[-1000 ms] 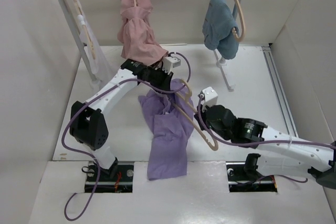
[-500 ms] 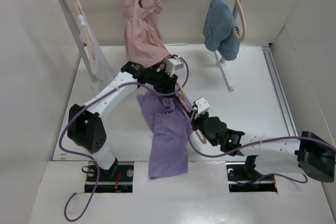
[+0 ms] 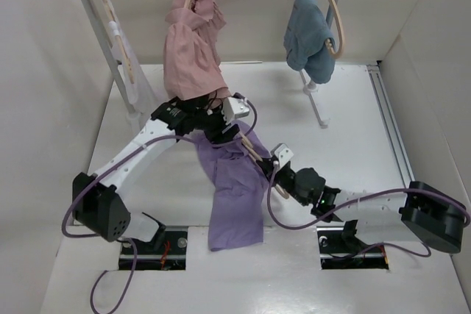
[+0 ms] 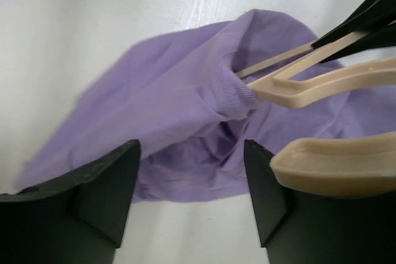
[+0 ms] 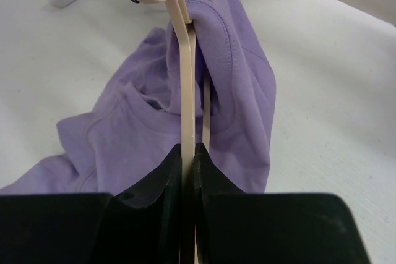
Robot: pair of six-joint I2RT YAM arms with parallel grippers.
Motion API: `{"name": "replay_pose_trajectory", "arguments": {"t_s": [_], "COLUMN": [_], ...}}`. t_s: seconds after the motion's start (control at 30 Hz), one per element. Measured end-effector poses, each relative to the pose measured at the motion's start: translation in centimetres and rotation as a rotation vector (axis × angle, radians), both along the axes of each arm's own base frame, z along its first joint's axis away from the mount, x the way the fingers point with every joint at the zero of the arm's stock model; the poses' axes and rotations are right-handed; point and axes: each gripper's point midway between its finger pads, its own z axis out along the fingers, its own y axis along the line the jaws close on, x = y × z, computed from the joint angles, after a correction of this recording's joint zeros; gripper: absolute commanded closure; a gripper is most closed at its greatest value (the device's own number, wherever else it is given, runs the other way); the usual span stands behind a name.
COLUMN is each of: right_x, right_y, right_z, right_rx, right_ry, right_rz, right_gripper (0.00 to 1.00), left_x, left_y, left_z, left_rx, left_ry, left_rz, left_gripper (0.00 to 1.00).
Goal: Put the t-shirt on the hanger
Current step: Place tshirt on hanger
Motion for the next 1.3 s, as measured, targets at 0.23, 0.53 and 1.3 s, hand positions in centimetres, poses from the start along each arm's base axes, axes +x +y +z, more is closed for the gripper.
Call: {"name": "replay_pose_trajectory", "arguments": {"t_s": [0.23, 0.53, 1.3], "right_x": [-1.1, -1.7, -1.6], "right_y": [-0.2, -0.3, -0.9], "right_z": [1.7, 0.1, 0.6], "right_rx": [0.024, -0.068, -0.131], "right_ry": [-0.046, -0.039, -0.066], "right_rz": [0.077, 0.130, 0.145], "right_gripper": [1.00, 1.00, 1.00], "left_x": [0.2, 3.2, 0.6], "left_y": [1.0, -0.5, 0.5], "left_z": [0.6, -1.8, -7.9], "left_rx": [0.030, 0.071, 0.238], "left_ry": [-0.298, -0.398, -0.243], "left_rz": [-0.164, -0.251, -0.632], "left_gripper": [0.25, 0.20, 1.00]}}
